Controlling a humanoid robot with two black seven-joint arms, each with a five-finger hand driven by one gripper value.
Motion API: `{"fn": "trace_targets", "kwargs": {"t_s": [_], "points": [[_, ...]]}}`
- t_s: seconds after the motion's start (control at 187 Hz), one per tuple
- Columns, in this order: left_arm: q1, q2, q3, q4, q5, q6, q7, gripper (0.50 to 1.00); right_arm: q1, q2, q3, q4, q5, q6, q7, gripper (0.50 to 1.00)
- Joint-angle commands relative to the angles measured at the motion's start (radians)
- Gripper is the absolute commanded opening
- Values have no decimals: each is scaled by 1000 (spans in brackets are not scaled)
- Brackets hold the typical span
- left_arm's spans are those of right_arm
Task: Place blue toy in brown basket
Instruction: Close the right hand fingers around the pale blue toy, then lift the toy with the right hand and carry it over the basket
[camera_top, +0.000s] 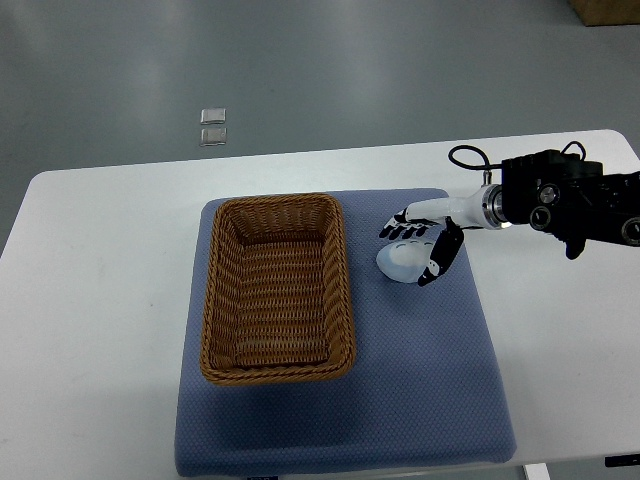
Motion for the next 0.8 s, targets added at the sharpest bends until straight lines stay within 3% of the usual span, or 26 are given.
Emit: {"fn": "trace_targets", "kwargs": {"t_s": [0.0, 0.268, 0.343, 0.482, 0.648, 0.792], "points": [[0, 0, 0, 0, 0, 0, 0, 1000, -6, 11, -2, -10, -11, -16, 2, 879], [2, 0, -2, 0, 0, 0, 0, 1000, -36, 24, -3, -34, -62, -36, 21, 780], [2, 0, -2, 2, 0, 0, 0, 1000, -42, 27, -5, -42, -77, -42, 21, 662], [3, 0, -2, 2, 0, 0, 0, 1000, -39, 24, -12, -42, -103, -42, 38, 503], [3, 0, -2, 6, 0, 0, 0, 1000, -23, 4, 0, -42, -98, -39, 39, 500], [3, 0, -2, 8, 0, 1, 0, 1000, 72, -20, 1, -8, -82, -27, 41, 500]]}}
